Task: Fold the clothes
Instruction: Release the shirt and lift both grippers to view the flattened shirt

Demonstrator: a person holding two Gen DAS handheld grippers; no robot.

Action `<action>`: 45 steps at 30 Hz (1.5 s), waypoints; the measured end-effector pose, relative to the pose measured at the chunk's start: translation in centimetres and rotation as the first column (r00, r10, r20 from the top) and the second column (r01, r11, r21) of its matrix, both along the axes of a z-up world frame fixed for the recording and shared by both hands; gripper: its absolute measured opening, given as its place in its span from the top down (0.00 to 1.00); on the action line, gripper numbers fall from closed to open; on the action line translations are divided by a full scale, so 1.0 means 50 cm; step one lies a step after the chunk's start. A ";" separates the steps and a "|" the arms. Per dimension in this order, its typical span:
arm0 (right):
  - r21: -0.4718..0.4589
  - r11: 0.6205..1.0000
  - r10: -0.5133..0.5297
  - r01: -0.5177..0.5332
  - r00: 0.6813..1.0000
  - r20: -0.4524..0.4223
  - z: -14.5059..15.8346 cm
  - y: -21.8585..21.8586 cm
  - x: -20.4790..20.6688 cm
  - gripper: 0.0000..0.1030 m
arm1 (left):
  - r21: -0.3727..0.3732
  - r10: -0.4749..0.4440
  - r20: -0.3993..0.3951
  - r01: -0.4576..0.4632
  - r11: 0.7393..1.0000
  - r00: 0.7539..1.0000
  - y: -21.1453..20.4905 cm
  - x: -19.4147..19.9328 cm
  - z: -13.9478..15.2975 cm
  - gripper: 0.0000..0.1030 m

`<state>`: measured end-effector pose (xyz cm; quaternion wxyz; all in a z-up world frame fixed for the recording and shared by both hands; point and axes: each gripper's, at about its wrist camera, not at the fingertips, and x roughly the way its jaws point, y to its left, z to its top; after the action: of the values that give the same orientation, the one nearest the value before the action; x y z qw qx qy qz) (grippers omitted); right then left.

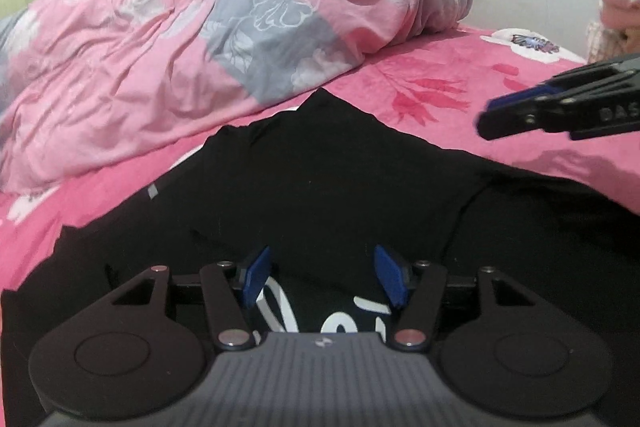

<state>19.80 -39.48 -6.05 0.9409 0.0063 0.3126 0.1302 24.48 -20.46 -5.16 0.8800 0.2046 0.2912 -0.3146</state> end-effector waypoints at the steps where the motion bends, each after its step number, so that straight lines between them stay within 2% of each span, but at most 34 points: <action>1: 0.002 1.000 0.004 -0.004 1.000 0.005 0.000 0.002 0.005 0.76 | -0.007 0.004 -0.005 -0.004 1.000 1.000 0.005 0.002 0.006 0.43; 2: 0.004 1.000 0.008 -0.008 1.000 0.011 0.000 0.004 0.010 0.78 | -0.020 0.012 0.005 -0.012 1.000 1.000 0.007 0.006 0.015 0.43; 4: 0.009 1.000 0.016 -0.016 1.000 0.021 0.000 0.008 0.021 0.90 | -0.046 0.029 0.023 -0.028 0.999 0.999 0.009 0.015 0.034 0.43; 5: 0.010 1.000 0.019 -0.020 1.000 0.024 -0.001 0.010 0.026 0.91 | -0.066 0.033 0.029 -0.031 0.997 0.999 0.002 0.027 0.043 0.43; 7: 0.003 1.000 0.020 -0.020 1.000 -0.009 -0.023 0.014 0.035 0.92 | -0.105 0.035 0.019 -0.033 0.994 0.999 -0.028 0.063 0.058 0.43; 9: 0.025 1.000 0.017 -0.017 1.000 -0.008 -0.021 0.008 0.032 0.93 | -0.132 0.012 -0.036 -0.016 0.991 0.999 -0.075 0.116 0.054 0.44; 11: 0.035 0.999 0.014 -0.014 1.000 -0.005 -0.024 0.005 0.030 0.93 | -0.160 -0.013 -0.090 -0.001 0.987 0.996 -0.122 0.168 0.050 0.50; 14: 0.037 0.999 0.013 -0.013 1.000 0.000 -0.026 0.007 0.025 0.93 | -0.192 -0.037 -0.164 0.005 0.981 0.986 -0.181 0.232 0.025 0.69; 17: 0.050 0.999 0.014 -0.014 1.000 -0.001 -0.027 0.008 0.027 0.93 | -0.190 -0.033 -0.205 -0.007 0.982 0.978 -0.217 0.278 -0.013 0.71; 19: 0.058 0.998 0.015 -0.014 1.000 -0.002 -0.027 0.007 0.027 0.93 | -0.176 -0.002 -0.194 -0.033 0.984 0.981 -0.226 0.298 -0.033 0.74; 24: 0.057 0.998 0.015 -0.015 1.000 -0.002 -0.028 0.010 0.027 0.93 | -0.228 0.054 -0.169 -0.092 0.969 0.984 -0.228 0.337 -0.040 0.75; 27: 0.063 0.998 0.014 -0.014 1.000 -0.001 -0.029 0.010 0.027 0.93 | -0.296 0.106 -0.230 -0.173 0.939 0.967 -0.215 0.372 -0.042 0.74; 30: 0.087 0.996 0.014 -0.013 1.000 -0.004 -0.031 0.004 0.028 0.93 | -0.365 0.168 -0.313 -0.282 0.888 0.935 -0.178 0.391 -0.014 0.70; 33: 0.112 0.994 0.014 -0.013 1.000 -0.009 -0.031 -0.001 0.029 0.93 | -0.387 0.207 -0.308 -0.321 0.864 0.928 -0.121 0.377 0.050 0.65; 36: 0.123 0.992 0.015 -0.013 1.000 -0.010 -0.031 -0.002 0.029 0.93 | -0.389 0.241 -0.264 -0.332 0.859 0.934 -0.039 0.324 0.140 0.55; 38: 0.137 0.991 0.015 -0.013 1.000 -0.012 -0.030 -0.005 0.030 0.93 | -0.368 0.261 -0.219 -0.327 0.870 0.940 0.018 0.259 0.199 0.54; 41: 0.168 0.986 0.016 -0.013 1.000 -0.017 -0.032 -0.015 0.032 0.92 | -0.285 0.294 -0.154 -0.327 0.901 0.943 0.109 0.133 0.269 0.48; 43: 0.196 0.981 0.015 -0.011 1.000 -0.019 -0.034 -0.022 0.032 0.92 | -0.222 0.313 -0.113 -0.332 0.917 0.943 0.161 0.043 0.293 0.45; 45: 0.222 0.975 0.012 -0.007 1.000 -0.020 -0.035 -0.030 0.030 0.92 | -0.201 0.326 -0.099 -0.340 0.919 0.940 0.231 -0.062 0.304 0.42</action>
<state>21.32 -40.99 -7.78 0.9302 0.1113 0.3063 0.1689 21.39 -8.93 10.05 0.9278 0.0453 0.3139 -0.1965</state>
